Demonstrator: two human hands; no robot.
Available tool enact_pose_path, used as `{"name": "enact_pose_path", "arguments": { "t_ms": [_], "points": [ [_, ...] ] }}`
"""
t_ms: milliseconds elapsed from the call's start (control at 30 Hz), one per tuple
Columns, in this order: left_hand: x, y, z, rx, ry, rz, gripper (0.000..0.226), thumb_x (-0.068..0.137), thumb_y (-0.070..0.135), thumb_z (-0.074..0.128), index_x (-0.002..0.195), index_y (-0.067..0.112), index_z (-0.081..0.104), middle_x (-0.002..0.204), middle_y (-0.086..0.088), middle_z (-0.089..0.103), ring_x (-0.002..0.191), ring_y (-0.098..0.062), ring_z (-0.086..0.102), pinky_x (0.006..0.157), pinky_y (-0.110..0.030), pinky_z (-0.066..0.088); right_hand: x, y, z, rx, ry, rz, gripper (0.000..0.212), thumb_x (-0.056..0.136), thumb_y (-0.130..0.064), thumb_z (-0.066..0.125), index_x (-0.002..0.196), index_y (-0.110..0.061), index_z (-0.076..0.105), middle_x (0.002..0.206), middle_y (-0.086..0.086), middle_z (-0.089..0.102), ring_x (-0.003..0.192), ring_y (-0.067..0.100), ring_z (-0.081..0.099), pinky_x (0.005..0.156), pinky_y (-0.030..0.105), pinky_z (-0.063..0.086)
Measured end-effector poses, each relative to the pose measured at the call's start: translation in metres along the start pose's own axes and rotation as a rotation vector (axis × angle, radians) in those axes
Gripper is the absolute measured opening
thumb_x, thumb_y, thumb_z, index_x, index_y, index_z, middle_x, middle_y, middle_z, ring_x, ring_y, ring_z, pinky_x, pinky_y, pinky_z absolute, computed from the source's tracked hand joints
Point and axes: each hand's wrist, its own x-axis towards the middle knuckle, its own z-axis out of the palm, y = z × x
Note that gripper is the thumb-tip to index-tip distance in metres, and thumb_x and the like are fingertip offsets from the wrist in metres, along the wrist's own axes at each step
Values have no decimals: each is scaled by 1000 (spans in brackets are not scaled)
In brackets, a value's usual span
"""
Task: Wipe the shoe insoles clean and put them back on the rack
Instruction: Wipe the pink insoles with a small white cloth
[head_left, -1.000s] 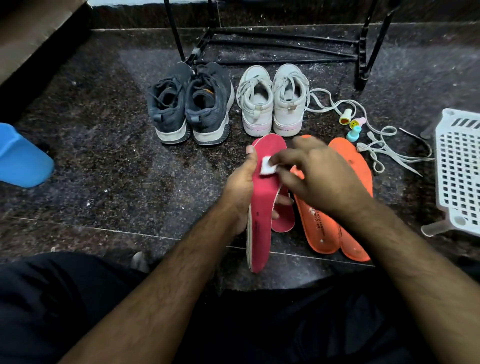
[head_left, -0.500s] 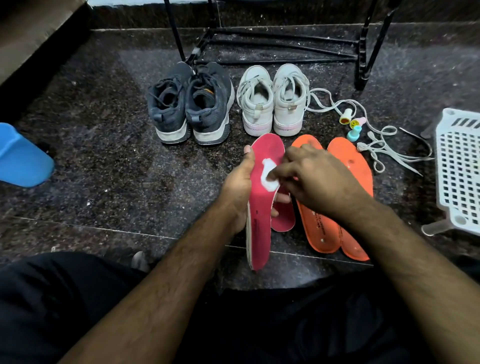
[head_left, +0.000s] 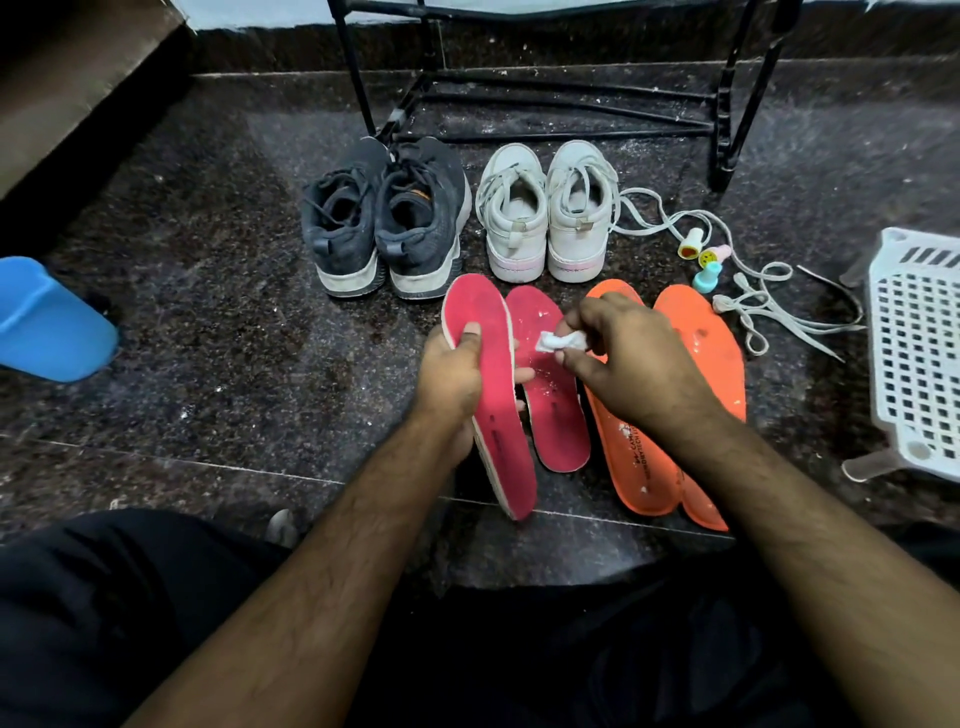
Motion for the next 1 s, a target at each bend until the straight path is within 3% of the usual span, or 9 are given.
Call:
{"name": "enact_pose_path", "arguments": {
  "t_ms": [133, 233, 367, 500, 600, 700, 767, 867, 1000],
  "points": [
    [17, -6, -12, 20, 61, 31, 21, 105, 15, 50, 125, 11, 51, 98, -21, 71, 69, -35, 74, 50, -44, 57, -3, -6, 17, 37, -131, 47, 18, 80, -26, 77, 94, -21, 66, 88, -1, 53, 80, 17, 51, 72, 31, 39],
    [22, -2, -20, -4, 89, 10, 19, 101, 6, 56, 119, 5, 57, 84, -20, 68, 63, -29, 67, 47, -38, 57, -9, -14, 30, 61, -263, 37, 19, 78, -27, 80, 90, -21, 67, 90, -1, 50, 82, 19, 53, 74, 32, 43],
    [33, 3, -29, 33, 203, -28, 24, 94, -1, 64, 117, 4, 63, 84, -9, 69, 64, -19, 64, 49, -30, 57, -18, -19, 40, 56, -341, 6, 17, 79, -24, 79, 88, -23, 65, 92, -2, 48, 87, 22, 56, 79, 37, 47],
    [37, -6, -30, 95, 238, -43, 41, 85, -6, 71, 123, 4, 59, 104, -16, 72, 75, -25, 67, 57, -34, 57, -15, -21, 40, 68, -358, 23, 19, 77, -23, 79, 89, -25, 65, 95, -3, 49, 87, 21, 57, 81, 38, 49],
    [35, -7, -29, 330, 377, 141, 58, 82, -6, 72, 129, 16, 47, 113, -6, 59, 93, -22, 61, 68, -30, 52, -13, -17, 36, 62, -366, 41, 21, 76, -22, 80, 91, -23, 67, 96, -2, 49, 89, 22, 57, 82, 36, 49],
    [31, -1, -33, 743, 502, 340, 59, 81, 3, 74, 130, 24, 48, 116, 4, 46, 95, -13, 50, 94, -31, 44, -11, -13, 34, 51, -339, 76, 19, 76, -21, 79, 88, -26, 66, 93, -2, 52, 91, 21, 58, 82, 36, 49],
    [30, -3, -29, 810, 386, 407, 47, 77, 4, 78, 116, 25, 60, 107, 4, 55, 87, -11, 53, 94, -34, 49, -9, -9, 32, 48, -310, 121, 16, 76, -20, 77, 86, -26, 66, 93, -1, 61, 91, 22, 60, 80, 36, 50],
    [22, -14, -14, 917, 75, 383, 34, 75, 2, 82, 102, 19, 69, 86, 6, 57, 75, -9, 52, 77, -27, 49, -6, -2, 30, 29, -287, 201, 13, 76, -22, 75, 82, -27, 65, 90, 0, 70, 88, 23, 65, 76, 35, 53],
    [23, -27, -11, 1376, -10, 445, 34, 77, 12, 80, 104, 27, 66, 107, 0, 56, 107, -21, 51, 94, -38, 42, -2, 6, 30, -4, -234, 241, 9, 78, -22, 73, 84, -24, 67, 90, 1, 72, 90, 26, 65, 77, 37, 54]
  ]
}}
